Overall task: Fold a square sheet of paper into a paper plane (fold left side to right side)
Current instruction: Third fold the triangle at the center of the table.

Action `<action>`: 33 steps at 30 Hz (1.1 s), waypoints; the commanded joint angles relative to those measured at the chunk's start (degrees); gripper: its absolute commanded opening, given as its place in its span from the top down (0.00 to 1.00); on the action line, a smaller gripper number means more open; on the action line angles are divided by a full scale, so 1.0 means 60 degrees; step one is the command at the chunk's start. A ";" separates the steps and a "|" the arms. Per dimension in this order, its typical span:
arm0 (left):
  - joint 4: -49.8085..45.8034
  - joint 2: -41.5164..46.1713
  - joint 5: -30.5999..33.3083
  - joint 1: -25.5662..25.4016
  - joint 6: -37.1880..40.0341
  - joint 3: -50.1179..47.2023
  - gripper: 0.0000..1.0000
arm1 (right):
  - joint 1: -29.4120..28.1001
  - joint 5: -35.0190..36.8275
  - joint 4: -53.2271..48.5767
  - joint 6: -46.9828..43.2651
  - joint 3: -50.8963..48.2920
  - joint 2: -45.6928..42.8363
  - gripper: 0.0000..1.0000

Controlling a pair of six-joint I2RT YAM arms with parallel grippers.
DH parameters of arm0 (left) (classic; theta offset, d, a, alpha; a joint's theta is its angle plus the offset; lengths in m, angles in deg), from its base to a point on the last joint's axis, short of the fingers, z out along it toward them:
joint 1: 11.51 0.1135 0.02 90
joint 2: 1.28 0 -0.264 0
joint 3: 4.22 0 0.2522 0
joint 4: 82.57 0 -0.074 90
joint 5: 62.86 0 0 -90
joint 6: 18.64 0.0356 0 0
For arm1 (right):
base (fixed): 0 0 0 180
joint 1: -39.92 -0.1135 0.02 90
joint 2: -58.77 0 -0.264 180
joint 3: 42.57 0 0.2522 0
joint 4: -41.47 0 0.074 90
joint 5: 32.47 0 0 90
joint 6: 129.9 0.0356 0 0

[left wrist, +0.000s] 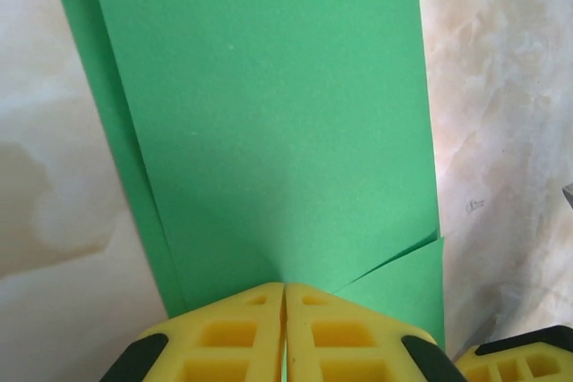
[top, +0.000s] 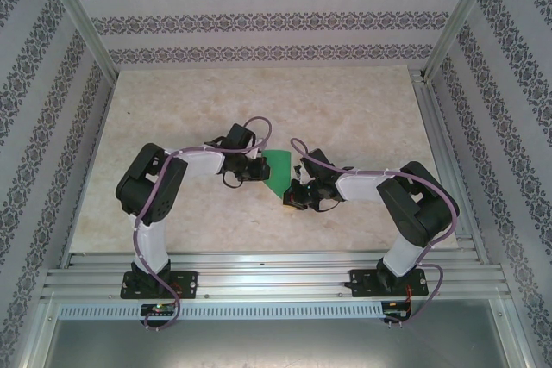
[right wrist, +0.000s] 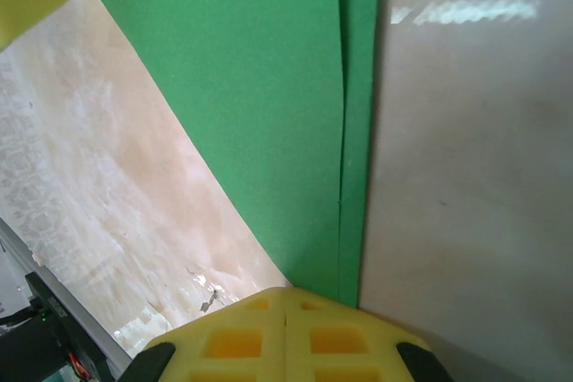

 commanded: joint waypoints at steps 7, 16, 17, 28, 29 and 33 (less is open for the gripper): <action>-0.0228 -0.0205 0.1125 0.0924 0.0634 -0.0165 0.91 | -0.0085 0.1606 -0.1276 -0.0175 -0.0269 0.0597 0.95; -0.0828 0.1557 0.1136 0.1576 0.0983 -0.0350 0.85 | -0.0130 0.1551 -0.1227 -0.0299 -0.0115 0.0513 0.95; -0.0875 0.1810 0.1135 0.1574 0.0984 -0.0381 0.83 | -0.0118 0.1497 -0.1129 -0.0302 -0.0116 0.0462 0.95; -0.0042 0.3594 -0.0885 0.0751 0.0173 -0.1378 0.85 | -0.0065 0.1476 -0.2476 -0.0940 0.0944 -0.1930 0.76; -0.0012 0.3574 -0.0965 0.0572 0.0107 -0.1373 0.86 | -0.0044 0.1561 -0.2718 -0.0995 0.1069 -0.2117 0.76; 0.0372 0.3089 -0.1379 -0.0153 -0.0195 -0.1193 0.88 | 0.0096 0.1767 -0.3200 -0.1104 0.1391 -0.2481 0.82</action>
